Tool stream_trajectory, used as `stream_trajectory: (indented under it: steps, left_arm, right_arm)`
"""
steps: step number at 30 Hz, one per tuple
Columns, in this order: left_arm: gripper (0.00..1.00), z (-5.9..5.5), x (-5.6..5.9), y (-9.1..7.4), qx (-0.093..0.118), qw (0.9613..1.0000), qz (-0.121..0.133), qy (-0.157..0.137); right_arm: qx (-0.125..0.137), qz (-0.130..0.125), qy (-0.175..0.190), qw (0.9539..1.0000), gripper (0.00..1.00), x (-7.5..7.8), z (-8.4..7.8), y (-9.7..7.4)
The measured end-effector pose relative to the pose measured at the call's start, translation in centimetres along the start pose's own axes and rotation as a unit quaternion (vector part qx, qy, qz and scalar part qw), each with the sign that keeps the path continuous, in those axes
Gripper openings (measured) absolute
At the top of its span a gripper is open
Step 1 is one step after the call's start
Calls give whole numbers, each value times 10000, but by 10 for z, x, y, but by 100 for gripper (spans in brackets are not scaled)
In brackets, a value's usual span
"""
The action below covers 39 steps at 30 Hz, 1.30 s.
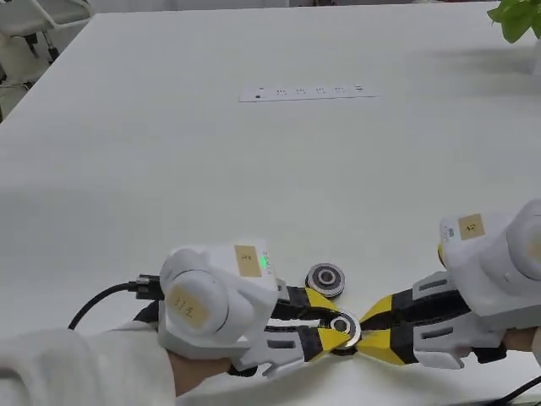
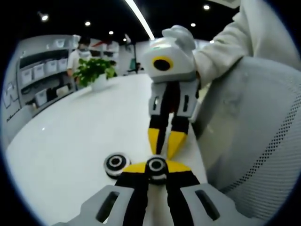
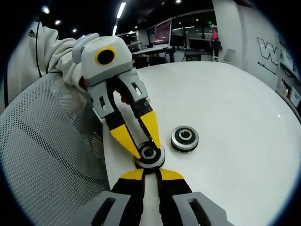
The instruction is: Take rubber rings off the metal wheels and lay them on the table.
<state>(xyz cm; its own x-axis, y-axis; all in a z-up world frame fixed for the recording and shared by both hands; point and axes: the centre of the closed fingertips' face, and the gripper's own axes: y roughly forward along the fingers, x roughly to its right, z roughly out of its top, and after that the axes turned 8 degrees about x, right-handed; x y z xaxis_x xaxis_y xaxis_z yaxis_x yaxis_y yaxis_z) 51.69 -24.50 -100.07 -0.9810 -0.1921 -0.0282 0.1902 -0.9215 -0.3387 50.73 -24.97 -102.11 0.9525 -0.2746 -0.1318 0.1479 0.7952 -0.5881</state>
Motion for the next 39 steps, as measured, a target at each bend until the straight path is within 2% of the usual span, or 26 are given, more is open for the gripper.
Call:
stream_trajectory:
  steps: [7,10,11,12,15,17,21,24,25,26,27,30,34,39]
  left_arm:
    - [15,0,0,0,12,10000,18,18]
    - [14,0,0,0,12,10000,12,34]
    - [14,0,0,0,9,10000,12,42]
    - [14,0,0,0,8,10000,11,46]
    - [14,0,0,0,18,10000,12,63]
    - [14,0,0,0,26,10000,8,77]
    - [14,0,1,-1,38,9999,-7,112]
    - [14,0,1,-1,45,9999,-10,145]
    - [14,0,1,-1,41,9999,-13,145]
    - [14,0,2,-1,37,9999,-16,154]
    - [14,-1,2,-1,34,9999,-24,161]
    - [14,-1,3,-2,24,9998,-66,197]
    - [14,-1,3,-2,0,9997,-70,252]
    - [14,-1,3,-2,3,9997,-88,233]
  right_arm:
    - [-58,-118,67,9999,0,5,0,-2]
    - [-25,-226,370,9991,0,9,0,-2]
    - [18,-220,658,9976,0,7,0,-2]
    - [61,-257,1010,9945,0,8,0,-3]
    - [224,-285,1436,9890,0,11,1,-5]
    - [326,-269,1771,9833,0,11,2,-6]
    - [487,-212,2476,9674,0,10,5,-8]
    - [581,-196,2552,9649,0,11,7,-9]
    - [682,-157,2759,9586,0,7,11,-8]
    - [735,-136,2895,9542,0,6,13,-8]
    - [710,-129,3141,9466,0,4,13,-8]
    - [720,-95,3162,9459,0,2,14,-7]
    - [701,-103,3032,9503,0,-1,16,-6]
    - [714,-70,3011,9509,0,-3,19,-6]
